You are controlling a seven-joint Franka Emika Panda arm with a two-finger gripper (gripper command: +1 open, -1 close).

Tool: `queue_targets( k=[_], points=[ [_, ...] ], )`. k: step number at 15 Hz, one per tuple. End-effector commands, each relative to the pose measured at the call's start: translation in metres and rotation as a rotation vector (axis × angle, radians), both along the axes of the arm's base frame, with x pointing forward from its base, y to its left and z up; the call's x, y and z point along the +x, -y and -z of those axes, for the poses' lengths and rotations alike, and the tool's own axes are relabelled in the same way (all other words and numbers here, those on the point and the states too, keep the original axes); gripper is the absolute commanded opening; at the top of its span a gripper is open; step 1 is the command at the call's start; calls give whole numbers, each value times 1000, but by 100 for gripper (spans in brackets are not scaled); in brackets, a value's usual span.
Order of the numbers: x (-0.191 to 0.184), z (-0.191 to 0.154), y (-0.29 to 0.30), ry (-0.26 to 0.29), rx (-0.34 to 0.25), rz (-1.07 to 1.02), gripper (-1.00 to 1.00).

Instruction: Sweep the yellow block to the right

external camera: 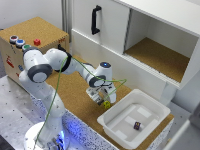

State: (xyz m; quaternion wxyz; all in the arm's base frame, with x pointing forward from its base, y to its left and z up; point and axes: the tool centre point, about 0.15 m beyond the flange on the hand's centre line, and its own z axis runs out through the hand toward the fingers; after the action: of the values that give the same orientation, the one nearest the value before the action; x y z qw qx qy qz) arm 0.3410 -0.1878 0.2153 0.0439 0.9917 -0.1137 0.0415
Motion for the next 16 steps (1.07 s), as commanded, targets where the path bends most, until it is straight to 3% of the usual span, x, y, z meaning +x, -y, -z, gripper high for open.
queue_targets(
  k=[1, 4, 7, 8, 10, 16],
  points=[
    [-9, -48, -5, -45, 55, -57, -100],
    [-19, -72, -11, -40, 69, -73, -100],
    [-28, -91, -24, -12, 22, -64, -100],
    [-30, -90, -25, -7, 8, -26, 100],
    [-30, -91, -21, 2, 20, 77, 100],
    [-30, -91, -21, 2, 20, 77, 100]
  ],
)
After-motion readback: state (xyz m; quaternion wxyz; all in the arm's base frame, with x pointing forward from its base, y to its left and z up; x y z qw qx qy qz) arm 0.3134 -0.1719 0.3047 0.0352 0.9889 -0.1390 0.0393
